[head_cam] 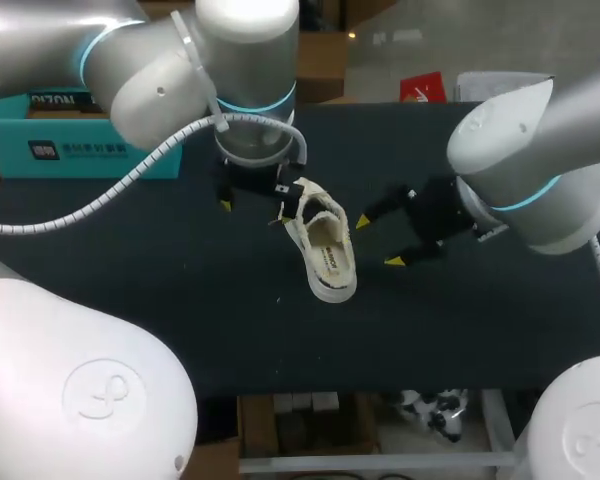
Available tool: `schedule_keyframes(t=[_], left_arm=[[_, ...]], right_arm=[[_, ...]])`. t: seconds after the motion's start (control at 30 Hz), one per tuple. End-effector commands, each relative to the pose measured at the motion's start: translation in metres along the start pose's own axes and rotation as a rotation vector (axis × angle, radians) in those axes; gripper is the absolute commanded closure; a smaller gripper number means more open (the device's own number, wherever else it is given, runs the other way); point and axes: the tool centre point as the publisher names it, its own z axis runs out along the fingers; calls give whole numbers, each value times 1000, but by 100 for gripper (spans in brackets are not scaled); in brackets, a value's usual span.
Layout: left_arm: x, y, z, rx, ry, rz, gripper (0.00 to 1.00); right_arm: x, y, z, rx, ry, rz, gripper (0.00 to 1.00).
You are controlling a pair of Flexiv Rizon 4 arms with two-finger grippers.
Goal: Open the shoe tongue, take the insole out of the shoe, put the insole back into the shoe, and pack the shoe into the shoebox
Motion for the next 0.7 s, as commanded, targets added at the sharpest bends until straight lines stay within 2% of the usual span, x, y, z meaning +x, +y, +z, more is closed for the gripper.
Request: schedule_keyframes(t=[0.03,0.23,0.37,0.43,0.5,0.7], left_arm=[[13,-3,12,-18,-4,0,0],[25,4,29,-48,15,-48,0],[29,7,33,-49,19,-63,0],[31,8,35,-50,22,-68,0],[34,9,38,-52,21,-70,0],[42,7,52,-68,30,-132,0]], right_arm=[[12,1,-25,56,-75,-8,0],[12,1,-25,56,-75,-8,0],[7,7,-43,72,-87,-71,0],[6,12,-53,110,-101,-124,0],[6,18,-59,123,-132,-106,0],[6,18,-59,123,-132,-106,0]])
